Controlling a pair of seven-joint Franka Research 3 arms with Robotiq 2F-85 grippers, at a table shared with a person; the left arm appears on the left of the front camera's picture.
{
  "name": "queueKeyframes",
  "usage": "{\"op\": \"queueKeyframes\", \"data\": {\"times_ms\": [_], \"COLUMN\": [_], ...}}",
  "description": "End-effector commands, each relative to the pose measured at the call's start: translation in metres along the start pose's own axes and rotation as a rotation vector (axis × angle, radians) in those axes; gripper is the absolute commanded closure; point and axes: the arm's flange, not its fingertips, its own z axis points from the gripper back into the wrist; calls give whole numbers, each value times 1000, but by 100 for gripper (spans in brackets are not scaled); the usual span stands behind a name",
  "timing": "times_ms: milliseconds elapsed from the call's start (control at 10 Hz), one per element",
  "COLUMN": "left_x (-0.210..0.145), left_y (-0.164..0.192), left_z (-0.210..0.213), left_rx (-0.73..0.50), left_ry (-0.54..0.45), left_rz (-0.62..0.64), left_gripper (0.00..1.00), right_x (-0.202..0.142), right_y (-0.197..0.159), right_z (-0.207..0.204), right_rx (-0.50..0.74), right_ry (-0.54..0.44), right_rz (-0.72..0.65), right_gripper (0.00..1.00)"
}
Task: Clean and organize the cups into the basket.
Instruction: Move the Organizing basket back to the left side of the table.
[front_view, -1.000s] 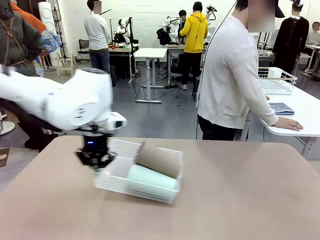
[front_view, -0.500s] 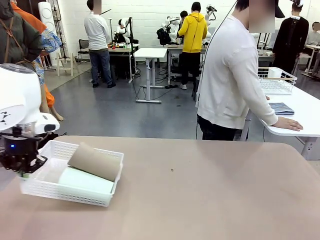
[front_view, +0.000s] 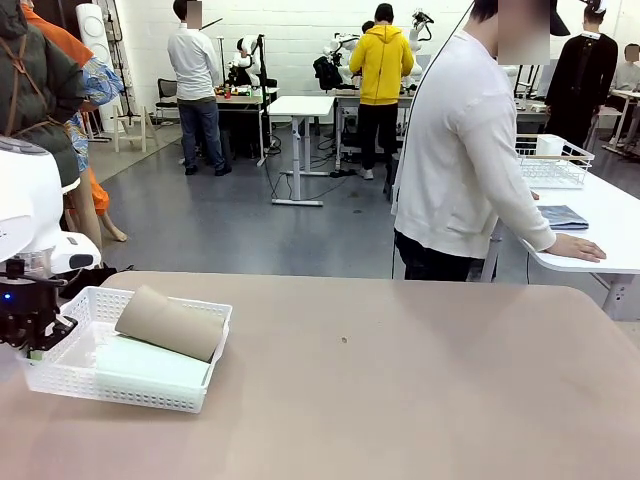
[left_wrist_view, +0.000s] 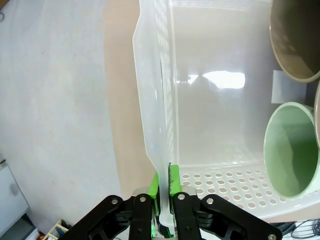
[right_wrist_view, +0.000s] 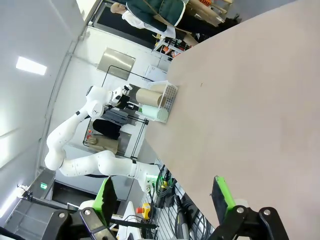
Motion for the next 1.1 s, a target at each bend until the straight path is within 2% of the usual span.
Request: {"op": "queueKeyframes", "data": {"times_ms": [0, 200, 300, 400, 500, 600, 700, 800, 1000], "left_x": [14, 21, 21, 20, 20, 19, 18, 15, -2], "left_y": [-1, -3, -2, -1, -2, -1, -1, -2, -6], "left_z": [-25, -30, -30, -28, -26, -24, -19, -8, 41], "left_rx": [24, 14, 19, 21, 29, 28, 24, 11, 1], "left_ry": [-26, -24, -16, -15, 6, 10, 5, -6, -65], "left_rz": [-26, -21, -18, -10, 7, 14, 20, 33, 68], "left_gripper": [94, 94, 34, 34, 0, 32, 0, 0, 0], "right_x": [-1, -1, -1, -1, -1, -1, -1, -1, -1], "right_y": [0, 0, 0, 0, 0, 0, 0, 0, 0], "right_z": [-1, -1, -1, -1, -1, -1, -1, -1, -1], "right_rx": [-2, -2, -2, -2, -2, -2, -2, -2, -2], "right_ry": [-2, -2, -2, -2, -2, -2, -2, -2, -2], "right_rz": [7, 7, 7, 7, 7, 7, 7, 7, 7], "right_gripper": [0, 0, 0, 0, 0, 0, 0, 0, 0]}}
